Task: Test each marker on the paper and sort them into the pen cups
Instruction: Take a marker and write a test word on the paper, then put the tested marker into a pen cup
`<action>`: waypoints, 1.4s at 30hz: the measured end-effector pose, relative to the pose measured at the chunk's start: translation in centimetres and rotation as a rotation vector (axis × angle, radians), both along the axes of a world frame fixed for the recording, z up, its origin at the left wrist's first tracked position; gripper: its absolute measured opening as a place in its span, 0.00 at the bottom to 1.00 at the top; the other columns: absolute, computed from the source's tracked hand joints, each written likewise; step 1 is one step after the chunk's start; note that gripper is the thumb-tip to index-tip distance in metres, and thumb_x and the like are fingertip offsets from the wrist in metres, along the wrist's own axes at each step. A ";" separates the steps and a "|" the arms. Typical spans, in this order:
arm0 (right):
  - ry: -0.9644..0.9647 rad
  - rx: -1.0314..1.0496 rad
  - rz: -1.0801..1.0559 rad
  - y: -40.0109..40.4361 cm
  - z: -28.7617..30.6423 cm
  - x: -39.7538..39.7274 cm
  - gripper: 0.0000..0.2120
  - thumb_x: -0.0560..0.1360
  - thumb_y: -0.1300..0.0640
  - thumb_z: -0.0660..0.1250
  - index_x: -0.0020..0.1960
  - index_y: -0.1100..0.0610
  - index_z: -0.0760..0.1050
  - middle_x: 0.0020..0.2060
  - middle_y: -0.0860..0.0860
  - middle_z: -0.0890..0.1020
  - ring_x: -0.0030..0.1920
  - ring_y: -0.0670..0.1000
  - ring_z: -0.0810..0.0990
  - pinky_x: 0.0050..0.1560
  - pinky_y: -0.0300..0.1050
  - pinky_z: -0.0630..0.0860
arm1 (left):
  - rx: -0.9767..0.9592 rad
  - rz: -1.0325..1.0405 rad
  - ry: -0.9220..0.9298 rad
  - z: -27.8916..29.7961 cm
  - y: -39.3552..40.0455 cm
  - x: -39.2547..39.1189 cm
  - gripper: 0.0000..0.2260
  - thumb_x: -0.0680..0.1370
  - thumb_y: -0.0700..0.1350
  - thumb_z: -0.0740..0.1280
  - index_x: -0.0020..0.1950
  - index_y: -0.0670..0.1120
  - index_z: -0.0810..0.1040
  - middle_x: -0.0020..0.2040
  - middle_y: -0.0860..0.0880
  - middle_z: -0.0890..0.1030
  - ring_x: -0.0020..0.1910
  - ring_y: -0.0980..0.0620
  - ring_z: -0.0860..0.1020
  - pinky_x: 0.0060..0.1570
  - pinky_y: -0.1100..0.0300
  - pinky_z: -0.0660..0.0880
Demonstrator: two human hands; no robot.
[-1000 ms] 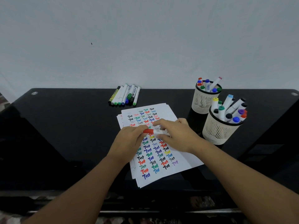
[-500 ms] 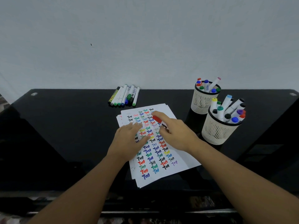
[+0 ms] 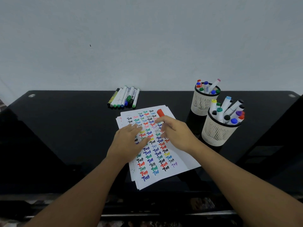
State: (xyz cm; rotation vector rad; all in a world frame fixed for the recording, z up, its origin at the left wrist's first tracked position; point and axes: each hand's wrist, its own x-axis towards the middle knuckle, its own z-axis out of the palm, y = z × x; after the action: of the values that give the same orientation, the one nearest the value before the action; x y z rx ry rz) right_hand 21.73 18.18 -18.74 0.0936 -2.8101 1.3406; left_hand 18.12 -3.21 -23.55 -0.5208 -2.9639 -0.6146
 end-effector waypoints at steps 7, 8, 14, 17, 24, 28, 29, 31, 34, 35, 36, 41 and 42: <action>-0.112 -0.276 -0.035 0.3 0.3 -0.1 0.22 0.81 0.63 0.68 0.64 0.39 0.70 0.62 0.48 0.78 0.57 0.48 0.84 0.54 0.49 0.84 | -0.003 -0.003 -0.016 -0.1 -0.1 -0.1 0.33 0.78 0.71 0.58 0.78 0.55 0.68 0.80 0.53 0.65 0.79 0.53 0.60 0.79 0.48 0.55; -0.101 -0.262 -0.041 0.4 0.2 -0.1 0.20 0.80 0.61 0.71 0.62 0.40 0.69 0.59 0.49 0.80 0.54 0.49 0.85 0.53 0.51 0.85 | -0.003 -0.003 -0.014 0.0 -0.1 -0.1 0.33 0.78 0.70 0.58 0.78 0.55 0.68 0.79 0.53 0.65 0.79 0.53 0.60 0.79 0.49 0.55; 0.089 -0.083 -0.147 0.1 1.7 0.2 0.15 0.84 0.40 0.60 0.58 0.49 0.79 0.43 0.51 0.83 0.42 0.49 0.82 0.47 0.52 0.81 | 0.007 -0.002 -0.020 0.0 -0.1 -0.1 0.33 0.78 0.70 0.59 0.78 0.54 0.68 0.80 0.53 0.65 0.79 0.53 0.59 0.79 0.49 0.54; 0.258 0.080 -0.152 0.5 3.5 -0.3 0.13 0.84 0.44 0.62 0.56 0.52 0.78 0.40 0.47 0.82 0.38 0.44 0.78 0.40 0.43 0.75 | 0.022 -0.004 -0.023 -0.1 -0.1 -0.1 0.33 0.78 0.70 0.59 0.78 0.54 0.68 0.79 0.53 0.65 0.79 0.53 0.60 0.79 0.49 0.54; 0.459 0.247 -0.261 3.3 11.2 -2.6 0.14 0.84 0.44 0.64 0.60 0.54 0.75 0.40 0.46 0.83 0.42 0.48 0.82 0.45 0.48 0.77 | 0.031 -0.018 -0.033 -0.3 -0.2 -0.4 0.33 0.78 0.70 0.59 0.78 0.54 0.69 0.80 0.52 0.65 0.79 0.52 0.60 0.79 0.49 0.55; 0.440 0.223 -0.401 7.5 14.3 -4.1 0.12 0.83 0.45 0.65 0.59 0.52 0.75 0.39 0.45 0.84 0.39 0.48 0.82 0.48 0.52 0.81 | 0.048 -0.021 -0.032 -0.3 -0.3 -0.4 0.32 0.78 0.69 0.60 0.77 0.54 0.69 0.79 0.52 0.66 0.79 0.52 0.60 0.79 0.49 0.55; 0.419 0.223 -0.429 8.7 14.6 -4.4 0.12 0.83 0.45 0.65 0.60 0.52 0.75 0.40 0.46 0.83 0.39 0.49 0.82 0.48 0.53 0.82 | 0.053 -0.020 -0.032 -0.3 -0.4 -0.3 0.33 0.77 0.70 0.61 0.77 0.54 0.70 0.79 0.52 0.66 0.79 0.52 0.60 0.79 0.49 0.55; 0.378 0.251 -0.478 10.8 14.6 -4.9 0.12 0.83 0.45 0.65 0.60 0.53 0.74 0.44 0.50 0.83 0.42 0.51 0.83 0.50 0.55 0.82 | 0.065 -0.019 -0.035 -0.4 -0.4 -0.3 0.34 0.77 0.70 0.61 0.77 0.54 0.70 0.79 0.52 0.66 0.79 0.52 0.60 0.79 0.49 0.55; 0.335 0.315 -0.535 13.2 13.9 -5.3 0.13 0.83 0.46 0.65 0.60 0.55 0.74 0.47 0.53 0.83 0.46 0.55 0.83 0.48 0.52 0.79 | 0.058 -0.020 -0.038 -0.3 -0.4 -0.4 0.36 0.75 0.73 0.59 0.77 0.54 0.70 0.79 0.52 0.66 0.79 0.53 0.61 0.79 0.49 0.56; 0.319 0.328 -0.544 13.7 13.6 -5.4 0.13 0.83 0.47 0.65 0.61 0.55 0.74 0.48 0.54 0.83 0.46 0.55 0.82 0.47 0.50 0.76 | 0.052 -0.019 -0.038 -0.3 -0.4 -0.4 0.36 0.75 0.73 0.59 0.77 0.54 0.70 0.79 0.53 0.66 0.79 0.53 0.61 0.79 0.49 0.56; 0.301 0.338 -0.546 14.0 13.3 -5.4 0.13 0.83 0.47 0.65 0.61 0.56 0.74 0.49 0.54 0.82 0.47 0.55 0.81 0.46 0.49 0.74 | 0.049 -0.018 -0.037 -0.2 -0.4 -0.4 0.36 0.75 0.73 0.59 0.77 0.54 0.70 0.79 0.53 0.66 0.79 0.53 0.61 0.79 0.49 0.56; 0.206 0.354 -0.521 14.8 12.0 -5.8 0.16 0.83 0.46 0.65 0.63 0.57 0.74 0.51 0.54 0.81 0.48 0.55 0.81 0.47 0.49 0.74 | 0.042 -0.014 -0.031 -0.1 -0.3 -0.3 0.37 0.74 0.74 0.58 0.77 0.54 0.70 0.79 0.53 0.67 0.78 0.53 0.61 0.78 0.48 0.57; 0.198 0.351 -0.517 14.8 11.9 -6.0 0.16 0.83 0.46 0.65 0.64 0.57 0.74 0.51 0.54 0.82 0.48 0.55 0.81 0.48 0.50 0.75 | 0.036 -0.012 -0.034 -0.2 -0.4 -0.3 0.37 0.74 0.74 0.58 0.77 0.54 0.70 0.79 0.53 0.67 0.79 0.53 0.61 0.78 0.48 0.57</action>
State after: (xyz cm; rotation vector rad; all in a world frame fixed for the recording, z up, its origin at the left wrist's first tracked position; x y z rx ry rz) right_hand 15.77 32.96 -6.84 -0.4357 -2.6064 0.6845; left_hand 17.81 -3.60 -23.70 -0.5313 -2.9769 -0.6840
